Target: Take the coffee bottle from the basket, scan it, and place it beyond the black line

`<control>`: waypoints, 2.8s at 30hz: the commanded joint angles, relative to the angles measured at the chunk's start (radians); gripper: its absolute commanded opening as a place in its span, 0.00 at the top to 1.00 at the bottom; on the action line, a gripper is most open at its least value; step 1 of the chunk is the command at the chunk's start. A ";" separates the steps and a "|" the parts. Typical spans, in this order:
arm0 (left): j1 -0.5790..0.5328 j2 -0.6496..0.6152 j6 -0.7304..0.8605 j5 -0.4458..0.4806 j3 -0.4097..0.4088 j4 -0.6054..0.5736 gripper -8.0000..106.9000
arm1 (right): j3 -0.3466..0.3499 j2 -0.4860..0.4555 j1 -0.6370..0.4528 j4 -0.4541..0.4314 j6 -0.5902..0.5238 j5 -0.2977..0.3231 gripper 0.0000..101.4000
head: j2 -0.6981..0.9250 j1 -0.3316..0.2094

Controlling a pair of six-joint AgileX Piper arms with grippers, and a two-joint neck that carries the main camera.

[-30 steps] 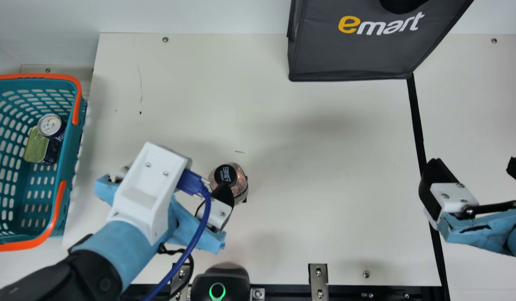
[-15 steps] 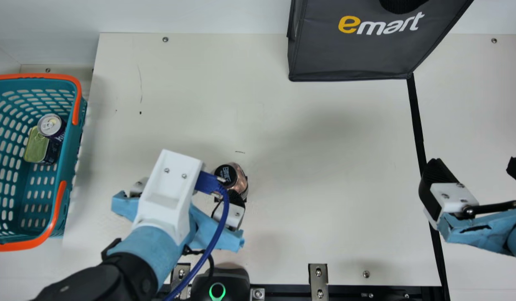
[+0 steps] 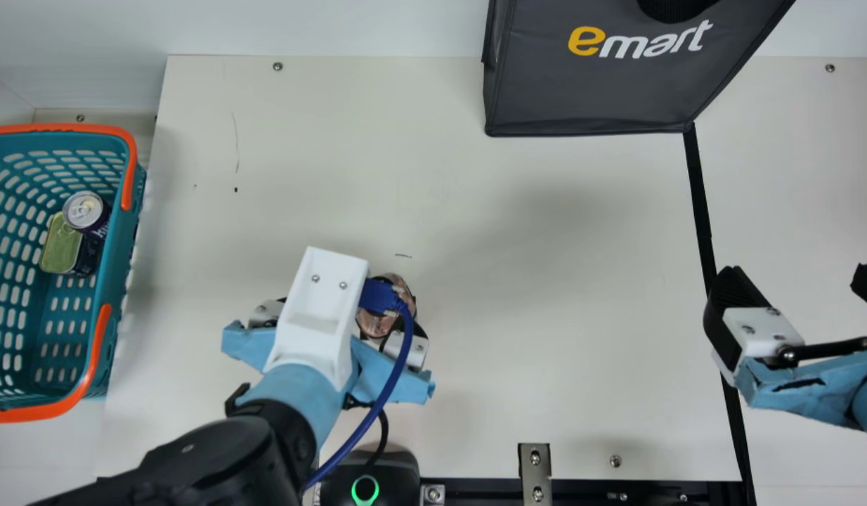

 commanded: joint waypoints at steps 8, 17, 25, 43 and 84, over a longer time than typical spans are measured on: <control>0.071 0.056 0.013 -0.066 0.013 -0.009 0.15 | 0.000 0.000 0.000 0.000 0.000 0.000 0.10 | 0.000 -0.017; 0.116 0.100 0.007 -0.107 0.012 -0.023 0.15 | 0.000 0.000 0.000 0.000 0.000 0.000 0.10 | 0.000 -0.017; 0.133 0.117 0.000 -0.122 0.006 -0.039 0.55 | 0.000 0.000 0.000 0.000 0.000 0.000 0.10 | 0.000 -0.017; 0.209 0.032 0.326 -0.282 0.038 -0.098 0.84 | 0.000 0.000 0.000 0.000 0.000 0.000 0.10 | 0.000 -0.017; 0.308 -0.012 0.727 -0.283 -0.096 -0.265 0.84 | 0.000 0.000 0.000 0.000 0.000 -0.001 0.10 | 0.000 -0.017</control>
